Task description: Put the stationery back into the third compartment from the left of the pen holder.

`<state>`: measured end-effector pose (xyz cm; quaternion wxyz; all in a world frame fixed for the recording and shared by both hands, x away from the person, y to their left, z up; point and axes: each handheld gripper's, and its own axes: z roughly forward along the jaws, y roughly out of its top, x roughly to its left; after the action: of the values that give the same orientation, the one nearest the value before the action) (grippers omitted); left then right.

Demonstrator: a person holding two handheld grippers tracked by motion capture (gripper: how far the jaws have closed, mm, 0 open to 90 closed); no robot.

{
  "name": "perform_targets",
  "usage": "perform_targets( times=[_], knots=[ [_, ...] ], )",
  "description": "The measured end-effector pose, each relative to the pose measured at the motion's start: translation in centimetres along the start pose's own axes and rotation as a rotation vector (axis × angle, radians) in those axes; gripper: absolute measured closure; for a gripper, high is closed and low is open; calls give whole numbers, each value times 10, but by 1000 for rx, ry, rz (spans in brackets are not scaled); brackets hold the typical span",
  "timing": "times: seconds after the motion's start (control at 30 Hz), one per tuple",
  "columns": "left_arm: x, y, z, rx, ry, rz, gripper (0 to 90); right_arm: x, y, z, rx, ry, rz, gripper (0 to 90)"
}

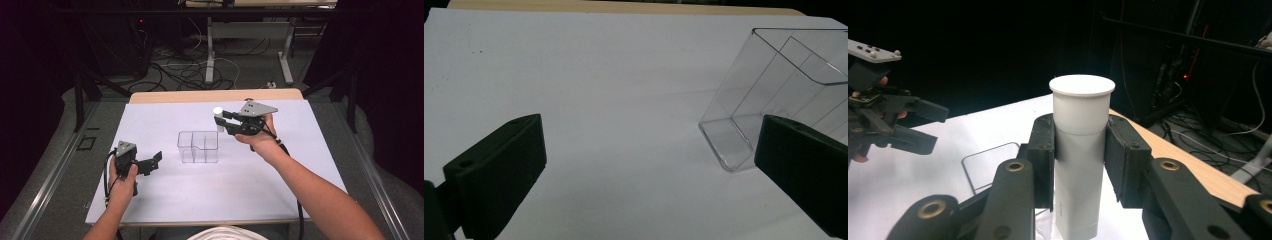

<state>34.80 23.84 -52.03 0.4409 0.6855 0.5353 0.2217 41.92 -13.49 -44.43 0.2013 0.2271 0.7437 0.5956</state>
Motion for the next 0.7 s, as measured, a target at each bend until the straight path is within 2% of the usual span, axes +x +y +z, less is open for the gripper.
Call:
perform_targets(
  times=[0.1,0.47,0.7],
  knots=[
    [0,-1,0,-9,1,-5,3,4,-4,3,-13,4,11,672],
    [1,-1,0,-7,1,-4,3,16,-27,19,14,26,51,672],
    [0,-1,0,-9,-1,-5,3,22,-39,26,30,43,54,672]
  ],
)
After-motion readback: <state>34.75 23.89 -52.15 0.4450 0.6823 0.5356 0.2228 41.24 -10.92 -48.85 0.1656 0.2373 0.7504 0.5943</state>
